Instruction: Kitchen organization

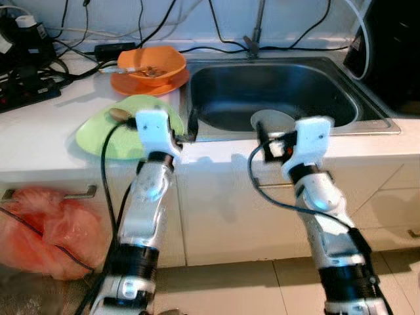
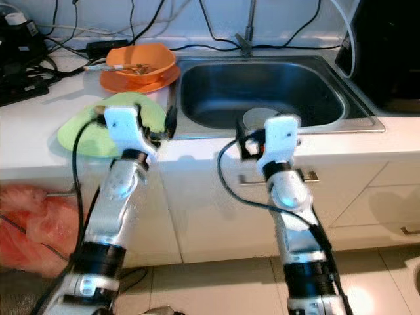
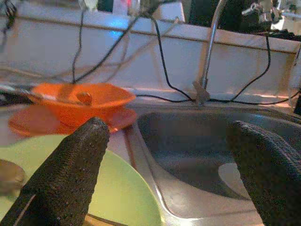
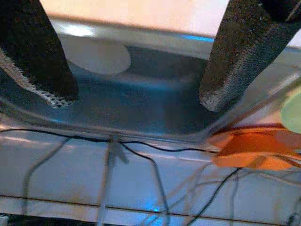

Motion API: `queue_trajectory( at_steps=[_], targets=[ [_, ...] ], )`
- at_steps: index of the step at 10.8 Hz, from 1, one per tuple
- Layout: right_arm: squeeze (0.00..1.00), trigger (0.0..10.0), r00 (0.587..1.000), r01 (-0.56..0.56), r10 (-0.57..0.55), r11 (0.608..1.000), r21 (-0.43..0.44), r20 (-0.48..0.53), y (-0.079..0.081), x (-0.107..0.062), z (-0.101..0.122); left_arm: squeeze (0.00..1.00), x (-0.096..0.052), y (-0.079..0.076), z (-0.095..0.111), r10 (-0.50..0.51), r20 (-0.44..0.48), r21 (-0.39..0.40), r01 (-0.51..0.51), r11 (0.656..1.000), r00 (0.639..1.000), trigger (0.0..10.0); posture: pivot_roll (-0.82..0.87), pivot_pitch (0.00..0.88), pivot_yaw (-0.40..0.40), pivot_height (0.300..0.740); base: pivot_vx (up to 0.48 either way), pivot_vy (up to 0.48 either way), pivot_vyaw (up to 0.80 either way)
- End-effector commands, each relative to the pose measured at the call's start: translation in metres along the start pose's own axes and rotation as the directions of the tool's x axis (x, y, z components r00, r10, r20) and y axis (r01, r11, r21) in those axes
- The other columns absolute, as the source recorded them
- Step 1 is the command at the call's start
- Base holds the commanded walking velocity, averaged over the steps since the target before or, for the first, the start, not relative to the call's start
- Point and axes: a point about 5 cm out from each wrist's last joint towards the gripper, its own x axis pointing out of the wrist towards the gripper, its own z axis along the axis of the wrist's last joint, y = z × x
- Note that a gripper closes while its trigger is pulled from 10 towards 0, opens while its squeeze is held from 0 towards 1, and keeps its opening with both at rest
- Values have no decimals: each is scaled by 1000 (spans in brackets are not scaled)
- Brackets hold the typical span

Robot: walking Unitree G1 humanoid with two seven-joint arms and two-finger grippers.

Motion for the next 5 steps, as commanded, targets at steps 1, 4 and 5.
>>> queue_trajectory(
  at_steps=[1, 4, 5],
  targets=[
    [0, 10000, 1000, 8, -8, 1000, -1, 16, 2, 4, 2, 0, 2, 0, 1, -18, 2, 19, 18, 1000, 1000, 10000, 88, 0, 45, 740, 0, 0, 800],
    [0, 10000, 998, 55, -55, 998, -2, 33, -5, 1, 3, 0, -4, 13, -4, -4, -42, 39, 5, 999, 999, 10000, 72, 0, 70, 740, 0, 0, 415],
    [0, 10000, 997, 72, -71, 997, -15, 37, -11, -3, 4, 0, -11, 18, -8, -11, -66, 36, 13, 999, 998, 10000, 66, 0, 72, 740, 0, 0, 0]
  ],
)
